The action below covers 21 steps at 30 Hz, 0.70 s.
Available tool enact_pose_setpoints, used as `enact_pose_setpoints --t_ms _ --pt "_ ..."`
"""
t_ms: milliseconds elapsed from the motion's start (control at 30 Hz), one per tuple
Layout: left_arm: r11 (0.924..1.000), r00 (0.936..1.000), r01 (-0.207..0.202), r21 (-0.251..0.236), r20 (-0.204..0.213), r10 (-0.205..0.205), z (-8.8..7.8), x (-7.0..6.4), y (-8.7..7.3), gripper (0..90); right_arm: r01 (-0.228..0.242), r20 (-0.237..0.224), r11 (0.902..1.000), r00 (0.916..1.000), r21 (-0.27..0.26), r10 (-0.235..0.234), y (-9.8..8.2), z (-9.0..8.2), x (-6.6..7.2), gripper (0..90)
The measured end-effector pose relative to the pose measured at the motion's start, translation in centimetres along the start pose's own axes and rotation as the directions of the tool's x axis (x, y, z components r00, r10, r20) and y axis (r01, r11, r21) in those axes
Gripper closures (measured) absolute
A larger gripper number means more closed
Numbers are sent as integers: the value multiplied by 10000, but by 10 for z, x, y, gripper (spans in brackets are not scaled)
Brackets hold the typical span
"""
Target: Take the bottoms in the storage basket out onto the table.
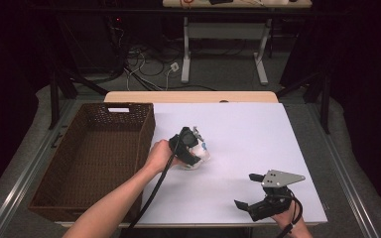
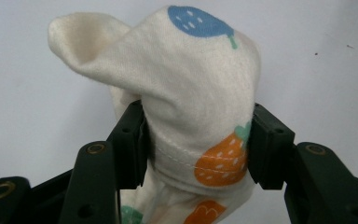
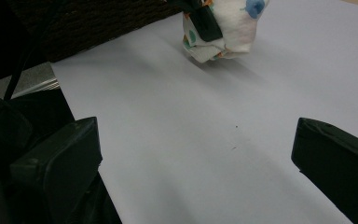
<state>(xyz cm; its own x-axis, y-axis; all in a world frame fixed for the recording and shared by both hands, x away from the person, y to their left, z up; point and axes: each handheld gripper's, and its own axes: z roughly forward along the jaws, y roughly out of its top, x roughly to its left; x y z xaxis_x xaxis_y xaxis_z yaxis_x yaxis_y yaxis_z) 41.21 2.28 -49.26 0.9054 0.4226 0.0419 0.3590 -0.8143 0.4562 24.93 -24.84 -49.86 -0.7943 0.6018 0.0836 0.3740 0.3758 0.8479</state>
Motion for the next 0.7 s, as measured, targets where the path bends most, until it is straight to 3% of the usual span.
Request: enact_pose_setpoints --t_ms 600,667,700 --pt "9998 9995 146 -140 286 -142 20 -1 12 460 13 -56 9999 10000 -131 -14 0 0 -1 9" --pt "9997 9995 211 -98 250 -208 21 -1 13 440 9 -74 10000 10000 -86 -10 0 0 -1 9" --pt "9998 9995 206 -61 225 -205 21 -1 14 388 31 -91 10000 10000 -89 -32 0 0 -1 9"
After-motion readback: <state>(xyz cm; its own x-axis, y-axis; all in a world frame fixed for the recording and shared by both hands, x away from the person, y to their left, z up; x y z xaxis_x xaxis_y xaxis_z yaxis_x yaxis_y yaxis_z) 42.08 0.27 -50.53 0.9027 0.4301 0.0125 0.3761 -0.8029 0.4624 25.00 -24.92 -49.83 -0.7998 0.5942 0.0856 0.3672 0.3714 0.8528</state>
